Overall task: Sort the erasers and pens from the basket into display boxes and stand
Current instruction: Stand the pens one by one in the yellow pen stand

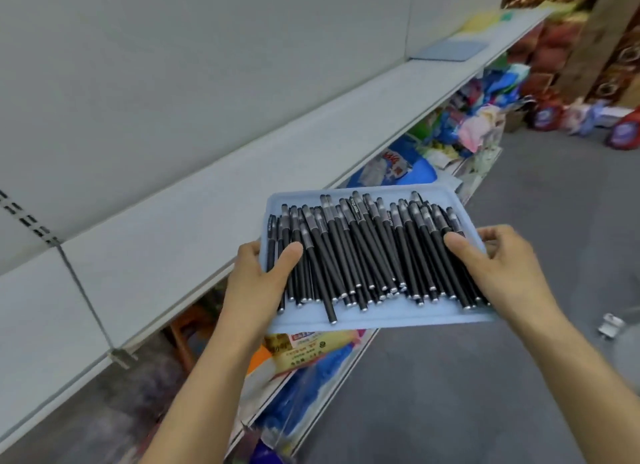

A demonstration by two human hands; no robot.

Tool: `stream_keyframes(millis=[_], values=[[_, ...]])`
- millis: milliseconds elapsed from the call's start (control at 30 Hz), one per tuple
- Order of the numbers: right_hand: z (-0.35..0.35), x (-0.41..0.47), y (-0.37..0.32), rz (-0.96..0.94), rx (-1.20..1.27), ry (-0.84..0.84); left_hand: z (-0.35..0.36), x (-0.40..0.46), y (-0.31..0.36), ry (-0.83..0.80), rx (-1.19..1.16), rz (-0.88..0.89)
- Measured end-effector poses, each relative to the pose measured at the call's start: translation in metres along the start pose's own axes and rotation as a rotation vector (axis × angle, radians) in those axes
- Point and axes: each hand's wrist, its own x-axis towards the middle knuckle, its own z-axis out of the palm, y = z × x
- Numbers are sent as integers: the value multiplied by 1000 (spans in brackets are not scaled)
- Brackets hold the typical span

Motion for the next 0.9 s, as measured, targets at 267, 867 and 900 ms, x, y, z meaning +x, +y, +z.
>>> stream_keyframes(millis=[267, 867, 900], values=[[-93, 75, 78, 70, -64, 107, 154, 15, 26, -77, 89, 65], [-179, 315, 190, 202, -86, 230, 417, 181, 102, -268, 157, 86], [-181, 335, 194, 213, -90, 240, 433, 197, 109, -286, 149, 89]])
